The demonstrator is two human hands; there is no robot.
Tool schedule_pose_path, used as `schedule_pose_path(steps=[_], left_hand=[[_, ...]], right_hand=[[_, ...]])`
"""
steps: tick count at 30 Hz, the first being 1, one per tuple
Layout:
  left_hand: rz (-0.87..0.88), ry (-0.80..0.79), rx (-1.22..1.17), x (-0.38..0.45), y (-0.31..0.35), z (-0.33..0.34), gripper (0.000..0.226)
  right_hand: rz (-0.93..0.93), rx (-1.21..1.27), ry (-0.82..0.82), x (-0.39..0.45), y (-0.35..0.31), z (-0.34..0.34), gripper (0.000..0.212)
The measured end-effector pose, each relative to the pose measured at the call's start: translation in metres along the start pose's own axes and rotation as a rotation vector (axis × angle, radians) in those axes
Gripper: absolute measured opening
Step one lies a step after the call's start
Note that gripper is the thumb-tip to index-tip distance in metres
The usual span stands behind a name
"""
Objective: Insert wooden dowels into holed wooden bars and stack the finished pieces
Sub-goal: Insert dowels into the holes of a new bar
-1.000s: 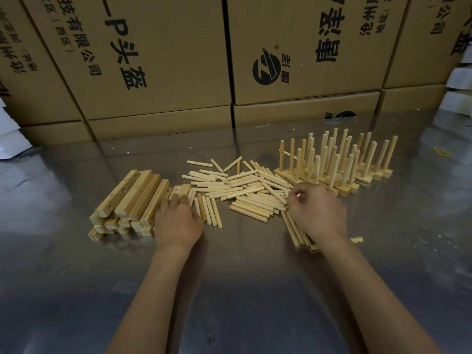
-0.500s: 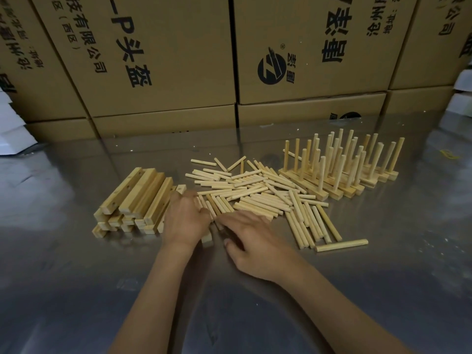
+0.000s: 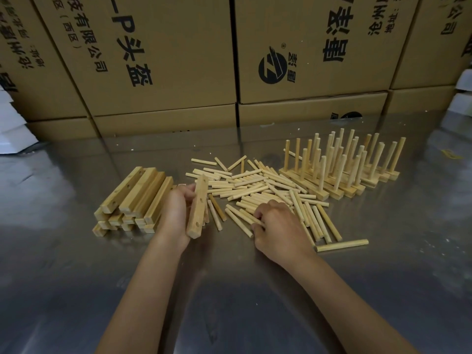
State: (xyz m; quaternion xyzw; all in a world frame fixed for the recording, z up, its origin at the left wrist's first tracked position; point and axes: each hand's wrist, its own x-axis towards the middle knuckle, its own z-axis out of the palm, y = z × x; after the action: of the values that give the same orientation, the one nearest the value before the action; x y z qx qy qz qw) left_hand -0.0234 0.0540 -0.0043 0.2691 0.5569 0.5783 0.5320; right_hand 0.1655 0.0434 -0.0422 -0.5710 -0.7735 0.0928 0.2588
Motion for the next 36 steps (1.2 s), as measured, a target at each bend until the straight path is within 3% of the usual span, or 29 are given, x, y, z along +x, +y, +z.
schedule_pose_path(steps=[2,6,12,15,25,32,36], left_hand=[[-0.068,-0.089,-0.11,0.002,-0.005,0.0,0.026],[-0.101,-0.199,-0.096,0.003,-0.011,0.001,0.028],[-0.072,-0.357,0.09,-0.006,-0.012,0.007,0.025],[-0.058,-0.454,0.175,-0.009,-0.013,0.01,0.023],[0.132,-0.424,0.437,-0.014,-0.018,0.011,0.025],[0.151,-0.42,0.492,-0.014,-0.02,0.013,0.024],[0.134,-0.446,0.394,-0.015,-0.018,0.012,0.023]], right_hand=[[0.046,0.018,-0.005,0.0,0.001,-0.001,0.021],[0.087,0.037,0.002,-0.001,0.002,-0.004,0.015],[-0.025,0.325,0.2,0.002,-0.005,-0.018,0.006],[-0.063,0.362,0.243,0.001,-0.006,-0.019,0.017],[-0.129,0.19,0.227,0.004,0.002,-0.024,0.016],[-0.023,0.307,0.217,0.0,0.002,-0.017,0.017],[0.045,0.438,0.225,0.001,0.003,-0.014,0.018]])
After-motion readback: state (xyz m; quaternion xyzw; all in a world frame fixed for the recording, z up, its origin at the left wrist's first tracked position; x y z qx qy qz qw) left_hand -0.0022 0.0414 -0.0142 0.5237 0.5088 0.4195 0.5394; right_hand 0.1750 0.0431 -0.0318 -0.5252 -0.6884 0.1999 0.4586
